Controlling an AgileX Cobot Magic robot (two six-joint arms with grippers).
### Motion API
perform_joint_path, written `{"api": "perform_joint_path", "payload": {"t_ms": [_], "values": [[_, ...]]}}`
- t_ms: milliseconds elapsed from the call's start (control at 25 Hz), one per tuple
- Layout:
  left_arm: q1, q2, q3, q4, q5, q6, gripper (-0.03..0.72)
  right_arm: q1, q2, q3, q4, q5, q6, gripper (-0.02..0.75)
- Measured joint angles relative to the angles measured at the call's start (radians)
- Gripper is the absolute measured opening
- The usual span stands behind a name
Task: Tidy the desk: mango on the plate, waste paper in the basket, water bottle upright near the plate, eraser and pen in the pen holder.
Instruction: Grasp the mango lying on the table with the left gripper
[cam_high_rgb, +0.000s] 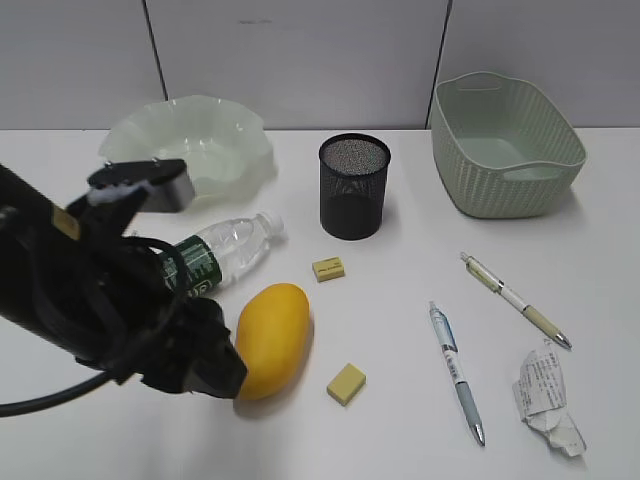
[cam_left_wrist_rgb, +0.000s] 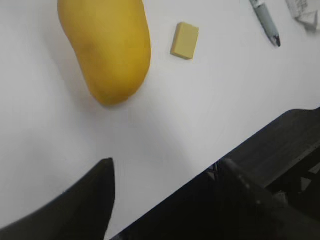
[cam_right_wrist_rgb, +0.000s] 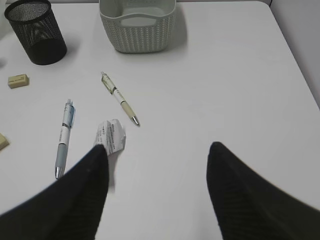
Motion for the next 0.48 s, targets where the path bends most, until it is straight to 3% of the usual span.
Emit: {"api": "perform_joint_path", "payload": {"t_ms": [120, 280, 480], "values": [[-0.061, 0.091, -0.037, 0.072, -0.02, -0.082, 0.478, 0.0, 0.0, 0.0, 0.0, 0.0, 0.0, 0.494], [-0.109, 0.23, -0.13, 0.304, -0.012, -0.287, 0.484, 0.0, 0.0, 0.0, 0.0, 0.0, 0.0, 0.494], [-0.109, 0.3, -0.165, 0.352, -0.048, -0.328, 0.579, 0.0, 0.0, 0.0, 0.0, 0.0, 0.0, 0.494]]}}
